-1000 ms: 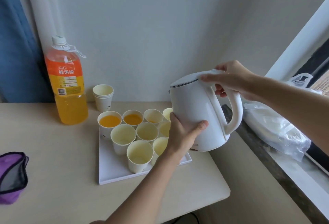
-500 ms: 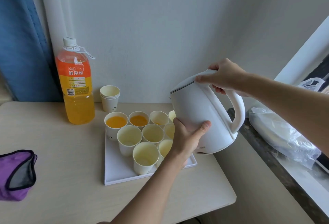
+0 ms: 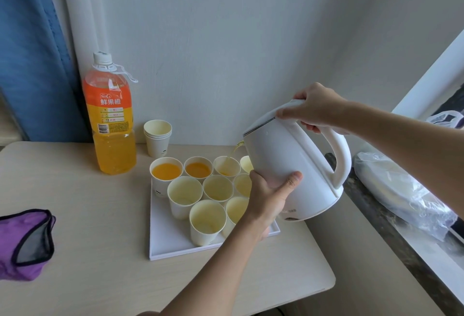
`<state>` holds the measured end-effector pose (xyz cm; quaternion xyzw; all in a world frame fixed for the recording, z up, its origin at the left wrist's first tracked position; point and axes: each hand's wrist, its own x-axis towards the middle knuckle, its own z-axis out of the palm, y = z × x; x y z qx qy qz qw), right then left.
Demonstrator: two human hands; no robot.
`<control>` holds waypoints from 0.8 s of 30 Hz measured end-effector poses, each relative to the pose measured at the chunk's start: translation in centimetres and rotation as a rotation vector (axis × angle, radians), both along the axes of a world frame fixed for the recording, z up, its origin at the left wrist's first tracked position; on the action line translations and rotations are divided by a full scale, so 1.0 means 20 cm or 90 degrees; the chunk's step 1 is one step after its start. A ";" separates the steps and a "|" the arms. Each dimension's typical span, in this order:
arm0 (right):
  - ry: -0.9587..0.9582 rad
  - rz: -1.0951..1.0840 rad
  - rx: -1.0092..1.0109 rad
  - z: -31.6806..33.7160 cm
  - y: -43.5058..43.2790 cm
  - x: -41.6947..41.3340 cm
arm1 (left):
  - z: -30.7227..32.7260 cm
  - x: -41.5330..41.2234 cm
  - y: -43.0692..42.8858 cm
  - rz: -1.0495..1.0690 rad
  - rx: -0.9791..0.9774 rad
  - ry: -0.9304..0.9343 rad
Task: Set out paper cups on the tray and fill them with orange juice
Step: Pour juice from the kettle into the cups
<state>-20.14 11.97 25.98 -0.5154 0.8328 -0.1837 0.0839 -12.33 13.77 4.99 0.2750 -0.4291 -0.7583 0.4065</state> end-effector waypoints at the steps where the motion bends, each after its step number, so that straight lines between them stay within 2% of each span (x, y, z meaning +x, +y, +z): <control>1: 0.001 0.000 0.002 0.00 0.00 0.00 | 0.00 0.00 0.00 -0.003 0.001 0.000; 24: 0.025 -0.006 0.017 0.00 0.01 -0.01 | -0.02 -0.02 0.00 -0.036 0.011 -0.004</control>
